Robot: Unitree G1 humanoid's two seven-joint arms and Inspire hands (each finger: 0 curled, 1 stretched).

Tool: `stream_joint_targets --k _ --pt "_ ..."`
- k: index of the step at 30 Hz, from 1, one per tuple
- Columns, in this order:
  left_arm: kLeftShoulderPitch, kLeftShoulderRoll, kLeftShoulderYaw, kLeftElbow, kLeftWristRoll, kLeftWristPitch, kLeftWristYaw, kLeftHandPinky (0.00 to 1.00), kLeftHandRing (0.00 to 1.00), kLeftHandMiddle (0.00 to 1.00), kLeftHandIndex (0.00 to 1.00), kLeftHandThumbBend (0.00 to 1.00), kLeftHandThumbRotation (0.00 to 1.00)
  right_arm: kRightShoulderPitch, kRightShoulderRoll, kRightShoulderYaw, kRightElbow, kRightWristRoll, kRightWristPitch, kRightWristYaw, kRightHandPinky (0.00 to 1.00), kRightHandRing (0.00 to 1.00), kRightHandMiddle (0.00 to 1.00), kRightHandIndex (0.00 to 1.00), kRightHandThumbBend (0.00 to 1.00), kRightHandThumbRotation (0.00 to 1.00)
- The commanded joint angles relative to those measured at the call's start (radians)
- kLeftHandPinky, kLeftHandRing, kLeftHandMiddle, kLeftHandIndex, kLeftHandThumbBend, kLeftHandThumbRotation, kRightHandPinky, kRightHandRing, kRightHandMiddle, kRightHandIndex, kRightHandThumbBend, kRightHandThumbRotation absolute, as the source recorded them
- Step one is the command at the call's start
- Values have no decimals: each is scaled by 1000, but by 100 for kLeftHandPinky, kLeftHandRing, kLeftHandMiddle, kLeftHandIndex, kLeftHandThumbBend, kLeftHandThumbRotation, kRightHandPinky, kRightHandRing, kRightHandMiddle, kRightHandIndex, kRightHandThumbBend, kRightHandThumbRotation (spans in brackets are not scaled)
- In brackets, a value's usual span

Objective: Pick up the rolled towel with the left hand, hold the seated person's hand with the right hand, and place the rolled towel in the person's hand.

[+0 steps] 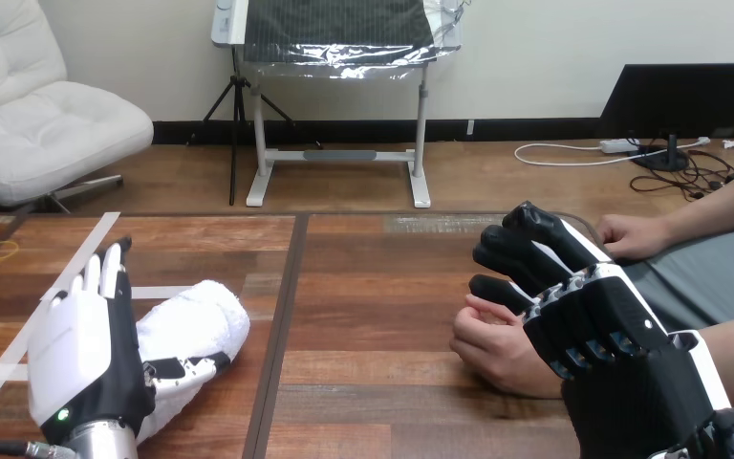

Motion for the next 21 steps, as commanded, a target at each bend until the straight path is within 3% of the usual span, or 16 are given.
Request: stream_joint_targets --k 1,21 --pt "-69 20 -24 -27 34 38 -20 100 96 97 95 100 22 -41 3 -6 -35 3 -25 5 81 85 84 85 100 99" --pt "-104 29 -59 -22 74 155 -89 100 95 95 94 100 24 -44 5 -3 -31 12 -36 13 79 84 83 85 100 97"
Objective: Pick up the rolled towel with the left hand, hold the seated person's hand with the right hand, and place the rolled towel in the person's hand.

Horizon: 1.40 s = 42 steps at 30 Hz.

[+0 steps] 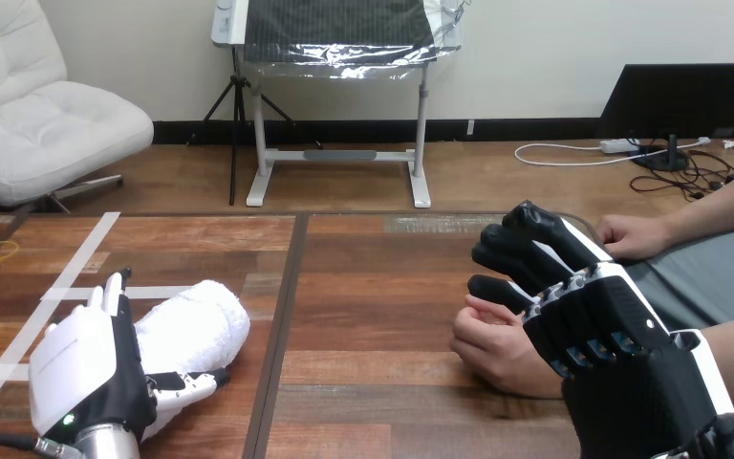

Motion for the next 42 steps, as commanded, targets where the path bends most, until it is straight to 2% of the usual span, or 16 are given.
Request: stream_joint_targets --k 1,16,36,42 --pt "-85 30 -22 -21 25 15 -18 100 95 95 94 100 24 -42 4 -2 -31 10 -26 5 79 84 83 84 100 97" --pt "-126 48 -45 12 27 74 -76 98 95 94 93 99 29 -44 2 -1 -36 22 -23 16 80 86 84 85 100 96" --pt "-216 66 -57 108 2 128 -109 98 95 94 93 95 31 -51 7 2 -32 28 -34 23 81 86 85 85 100 95" --pt "-247 67 -55 123 -10 163 -146 97 93 93 93 93 30 -50 5 4 -34 40 -39 30 82 86 86 86 100 95"
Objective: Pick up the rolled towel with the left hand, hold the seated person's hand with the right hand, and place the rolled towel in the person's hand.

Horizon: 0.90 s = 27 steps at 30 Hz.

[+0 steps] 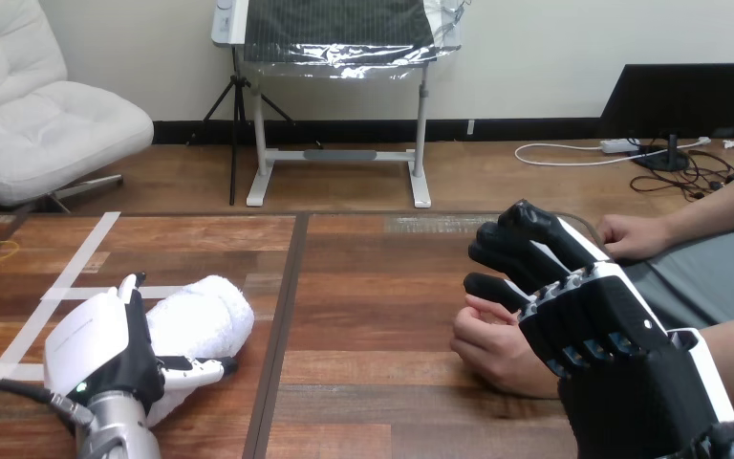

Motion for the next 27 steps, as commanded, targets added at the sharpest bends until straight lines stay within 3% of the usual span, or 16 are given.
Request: stream_joint_targets --k 1,10,17,22,27 --pt "-98 23 -15 21 -7 27 -34 96 93 93 92 93 30 -45 4 1 -34 28 -28 5 82 86 86 86 100 95" --pt "-145 32 -37 42 15 106 -95 80 87 90 90 90 29 -43 1 -2 -34 33 -36 11 83 87 86 87 100 96" --pt "-199 70 -97 82 70 193 -179 63 77 83 84 89 31 -36 0 -7 -42 31 -35 8 84 87 86 87 100 96" --pt "-224 88 -130 96 97 231 -226 45 65 73 74 88 30 -35 -3 -9 -45 36 -33 8 84 87 86 87 100 96" --pt "-248 109 -160 112 115 255 -275 37 60 69 70 87 29 -34 -6 -12 -48 40 -33 10 84 87 87 87 100 97"
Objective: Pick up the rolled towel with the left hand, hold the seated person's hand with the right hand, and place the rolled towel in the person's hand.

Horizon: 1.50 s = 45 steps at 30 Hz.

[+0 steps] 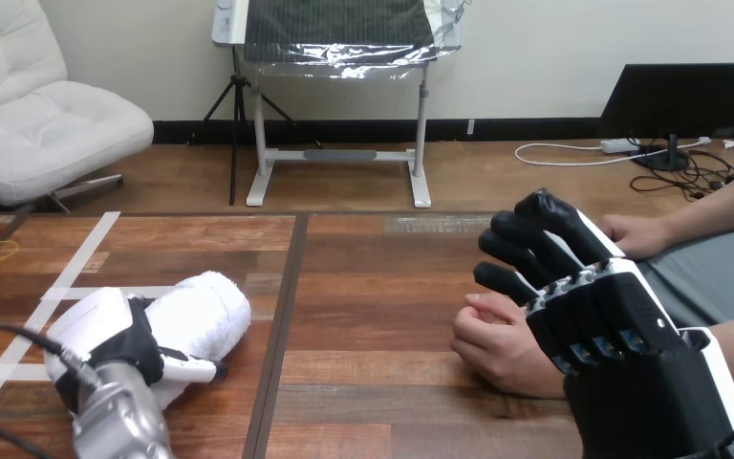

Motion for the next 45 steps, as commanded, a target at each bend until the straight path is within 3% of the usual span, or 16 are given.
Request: stream_joint_targets --k 1,8,11,13,22,31,37,43,45 --pt "-82 34 -51 22 30 18 -45 37 59 69 70 87 29 -34 -3 -11 -48 11 -21 2 84 87 87 87 100 97" --pt "-103 58 -76 29 30 38 -105 36 61 69 70 85 24 -39 -2 -13 -44 15 -28 6 85 87 87 87 100 98" --pt "-108 60 -77 24 23 47 -120 28 50 60 68 84 20 -40 -3 -12 -45 18 -26 7 85 87 87 87 100 98" --pt "-110 61 -78 21 21 52 -127 20 36 47 66 84 16 -39 -3 -12 -46 20 -25 7 85 87 87 87 100 98" --pt "-103 66 -86 -1 19 56 -129 7 16 27 58 81 2 -41 -4 -10 -46 26 -23 11 85 88 87 87 100 97" --pt "-74 54 -71 -28 1 32 -60 5 13 25 47 73 0 -40 -4 -12 -49 26 -14 9 85 88 87 87 100 97" --pt "-46 45 -47 -67 -30 -2 0 5 14 26 44 74 0 -41 -8 -16 -48 29 -4 9 85 88 87 87 100 97" --pt "7 26 9 -156 -103 -81 83 7 16 28 43 76 0 -46 2 -32 -47 -2 7 -11 84 87 87 87 99 97" --pt "30 10 46 -196 -154 -130 113 7 17 28 43 76 0 -54 4 -40 -40 -7 11 -16 83 87 87 87 98 97"
